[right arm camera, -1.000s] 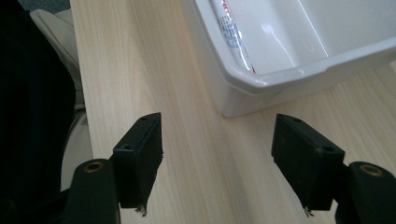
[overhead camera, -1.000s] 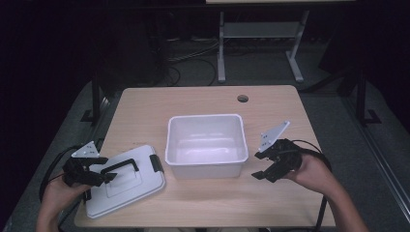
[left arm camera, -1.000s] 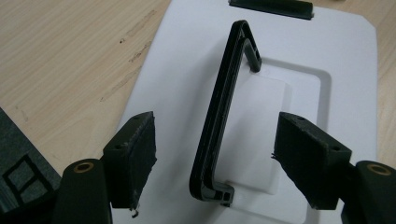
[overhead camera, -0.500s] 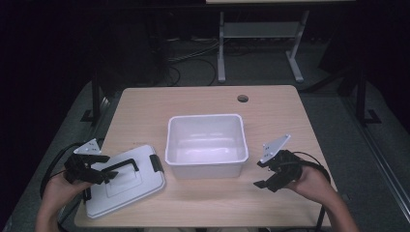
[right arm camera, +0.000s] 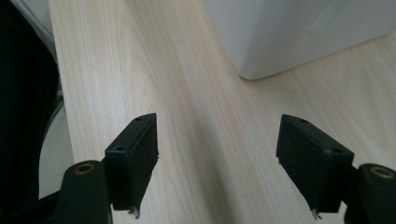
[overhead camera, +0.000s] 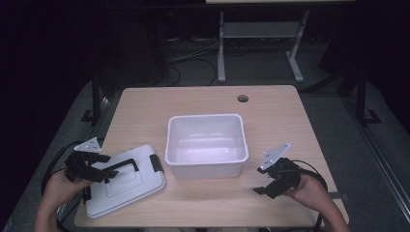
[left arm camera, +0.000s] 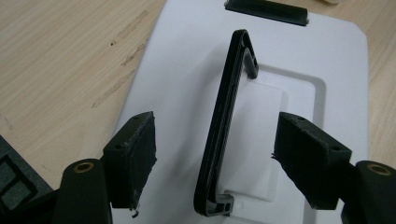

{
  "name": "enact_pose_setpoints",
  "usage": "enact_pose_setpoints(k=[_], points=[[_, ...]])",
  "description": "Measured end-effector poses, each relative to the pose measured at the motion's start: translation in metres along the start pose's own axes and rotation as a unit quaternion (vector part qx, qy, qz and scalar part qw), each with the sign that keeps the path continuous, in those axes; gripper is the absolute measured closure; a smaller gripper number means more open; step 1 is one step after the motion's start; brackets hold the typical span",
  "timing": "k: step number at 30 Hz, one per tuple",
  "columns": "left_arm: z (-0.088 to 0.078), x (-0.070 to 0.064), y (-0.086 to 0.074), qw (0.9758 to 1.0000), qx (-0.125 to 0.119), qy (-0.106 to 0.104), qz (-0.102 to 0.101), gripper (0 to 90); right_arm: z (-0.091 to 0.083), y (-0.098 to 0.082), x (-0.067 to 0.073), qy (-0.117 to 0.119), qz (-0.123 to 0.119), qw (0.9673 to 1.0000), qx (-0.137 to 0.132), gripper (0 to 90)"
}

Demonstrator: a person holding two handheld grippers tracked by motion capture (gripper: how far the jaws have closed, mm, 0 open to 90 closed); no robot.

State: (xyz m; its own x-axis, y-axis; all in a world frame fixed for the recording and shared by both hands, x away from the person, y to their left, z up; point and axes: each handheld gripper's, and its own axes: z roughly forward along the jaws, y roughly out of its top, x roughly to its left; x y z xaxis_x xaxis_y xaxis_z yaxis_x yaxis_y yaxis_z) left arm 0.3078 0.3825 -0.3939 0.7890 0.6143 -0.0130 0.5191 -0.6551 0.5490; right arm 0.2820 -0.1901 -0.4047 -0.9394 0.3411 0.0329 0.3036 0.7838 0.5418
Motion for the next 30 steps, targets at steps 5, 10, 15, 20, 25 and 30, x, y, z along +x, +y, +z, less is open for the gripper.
enact_pose_setpoints(k=[5,10,15,20,25,30], points=[[-0.003,0.0,0.001,1.0,-0.002,0.0,0.002,29.0,0.006,-0.006,0.002,-0.005,0.003,1.0,-0.003,28.6],[-0.004,0.001,0.001,1.0,0.0,-0.003,0.003,29.2,0.013,-0.008,0.005,-0.003,0.005,1.0,-0.007,28.2],[-0.003,0.001,0.003,0.9999,0.006,-0.008,0.002,29.6,0.019,-0.01,0.007,-0.002,0.005,1.0,-0.008,27.9],[0.0,0.003,0.005,0.9998,0.011,-0.015,0.004,30.6,0.022,-0.011,0.009,-0.002,0.008,0.9999,-0.009,27.4],[0.002,0.003,0.007,0.9995,0.019,-0.025,0.009,34.7,0.023,-0.014,0.01,-0.002,0.007,0.9999,-0.013,27.4],[0.004,0.005,0.009,0.9989,0.028,-0.034,0.015,41.9,0.025,-0.015,0.012,-0.001,0.009,0.9999,-0.009,27.4]])
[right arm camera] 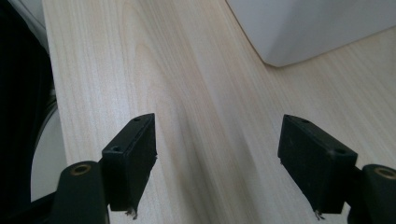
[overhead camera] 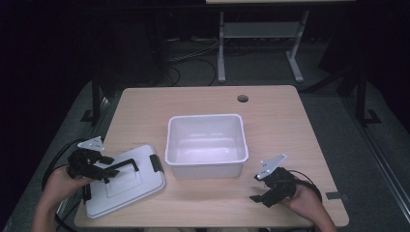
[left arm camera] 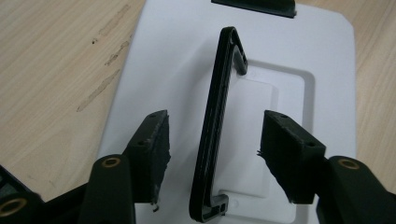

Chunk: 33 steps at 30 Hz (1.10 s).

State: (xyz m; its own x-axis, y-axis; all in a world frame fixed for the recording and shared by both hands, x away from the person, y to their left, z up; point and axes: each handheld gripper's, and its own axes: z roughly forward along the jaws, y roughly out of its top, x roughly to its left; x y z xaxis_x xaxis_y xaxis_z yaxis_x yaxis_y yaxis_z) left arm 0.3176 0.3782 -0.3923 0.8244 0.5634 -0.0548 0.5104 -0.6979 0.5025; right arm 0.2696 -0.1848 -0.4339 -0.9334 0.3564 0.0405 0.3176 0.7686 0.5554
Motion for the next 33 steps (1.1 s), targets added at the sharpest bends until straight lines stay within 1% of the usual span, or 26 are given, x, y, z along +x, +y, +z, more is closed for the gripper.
enact_pose_setpoints(k=[3,5,6,7,15,19,29,30,31,33], points=[[0.001,0.001,0.001,1.0,0.004,-0.007,0.001,45.6,0.001,-0.001,0.001,-0.001,-0.004,1.0,0.001,27.3],[0.001,0.002,0.002,0.9999,0.007,-0.009,0.005,48.3,0.002,-0.001,0.001,0.001,0.0,1.0,0.0,27.1],[0.002,0.002,0.003,0.9999,0.006,-0.011,0.002,49.5,0.002,-0.001,0.001,0.0,-0.002,1.0,0.001,27.1],[0.002,0.002,0.004,0.9998,0.012,-0.013,0.005,50.6,0.003,-0.001,0.001,0.002,-0.002,1.0,0.0,27.0],[0.006,0.004,0.01,0.9993,0.027,-0.024,0.013,59.8,0.004,-0.001,0.002,0.004,-0.004,1.0,0.002,27.0],[0.007,0.005,0.016,0.9986,0.037,-0.032,0.02,64.2,0.004,-0.001,0.002,0.003,-0.003,1.0,0.002,27.0],[0.012,0.005,0.022,0.9971,0.06,-0.036,0.027,71.5,0.004,-0.002,0.001,0.002,-0.005,1.0,0.002,26.9],[0.011,0.005,0.023,0.9967,0.065,-0.037,0.031,72.0,0.003,-0.002,0.001,0.002,-0.004,1.0,0.002,27.0],[0.011,0.005,0.023,0.9967,0.065,-0.037,0.031,73.9,0.003,-0.002,0.001,0.002,-0.004,1.0,0.002,27.0],[0.011,0.004,0.024,0.9964,0.068,-0.039,0.033,74.9,0.004,-0.001,0.001,0.003,-0.005,1.0,0.002,26.9]])
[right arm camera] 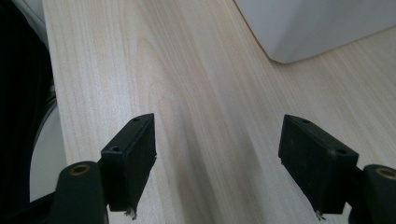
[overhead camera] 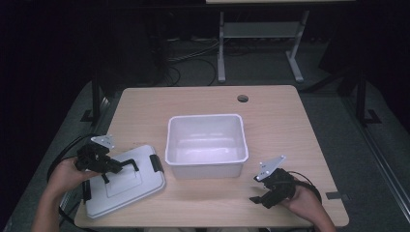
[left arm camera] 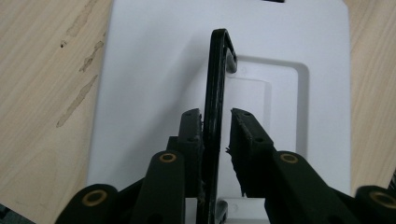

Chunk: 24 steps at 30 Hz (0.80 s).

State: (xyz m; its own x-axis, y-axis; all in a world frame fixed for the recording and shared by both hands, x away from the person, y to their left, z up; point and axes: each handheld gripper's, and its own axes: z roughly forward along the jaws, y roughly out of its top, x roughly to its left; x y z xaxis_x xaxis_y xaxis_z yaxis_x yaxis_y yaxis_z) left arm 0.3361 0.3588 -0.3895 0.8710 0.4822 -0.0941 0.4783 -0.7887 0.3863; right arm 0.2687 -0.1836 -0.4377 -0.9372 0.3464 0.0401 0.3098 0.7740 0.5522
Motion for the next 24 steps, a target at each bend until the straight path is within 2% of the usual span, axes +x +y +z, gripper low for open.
enact_pose_setpoints(k=[6,24], points=[[0.0003,-0.0001,0.003,0.9999,0.015,-0.002,0.005,77.0,-0.0002,-0.0002,-0.0007,0.0,-0.002,1.0,-0.002,27.0],[0.0017,-0.0011,0.0082,0.9993,0.033,-0.011,0.015,81.5,-0.0011,-0.0006,-0.0007,-0.001,-0.005,1.0,-0.005,26.9]])
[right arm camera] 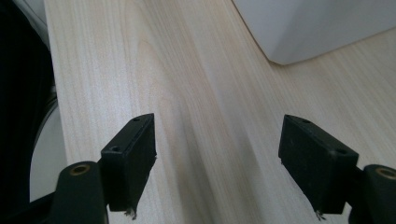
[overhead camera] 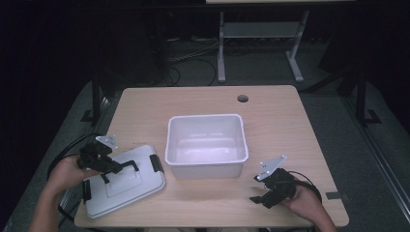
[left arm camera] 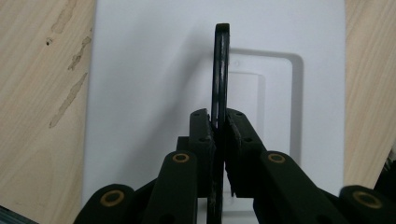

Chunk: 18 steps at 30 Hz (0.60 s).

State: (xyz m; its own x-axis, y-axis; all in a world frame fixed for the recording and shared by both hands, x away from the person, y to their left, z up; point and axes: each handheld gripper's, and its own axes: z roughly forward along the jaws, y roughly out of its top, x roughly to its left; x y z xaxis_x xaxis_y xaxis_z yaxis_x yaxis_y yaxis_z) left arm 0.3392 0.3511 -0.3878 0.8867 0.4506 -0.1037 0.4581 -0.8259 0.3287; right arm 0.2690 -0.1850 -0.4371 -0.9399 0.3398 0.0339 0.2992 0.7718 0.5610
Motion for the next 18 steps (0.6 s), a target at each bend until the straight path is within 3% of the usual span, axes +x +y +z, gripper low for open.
enact_pose_setpoints(k=[18], points=[[-0.0042,-0.0039,0.0008,0.9999,-0.001,-0.001,0.011,84.4,-0.0005,0.0003,0.0009,-0.002,0.003,1.0,0.0,26.9]])
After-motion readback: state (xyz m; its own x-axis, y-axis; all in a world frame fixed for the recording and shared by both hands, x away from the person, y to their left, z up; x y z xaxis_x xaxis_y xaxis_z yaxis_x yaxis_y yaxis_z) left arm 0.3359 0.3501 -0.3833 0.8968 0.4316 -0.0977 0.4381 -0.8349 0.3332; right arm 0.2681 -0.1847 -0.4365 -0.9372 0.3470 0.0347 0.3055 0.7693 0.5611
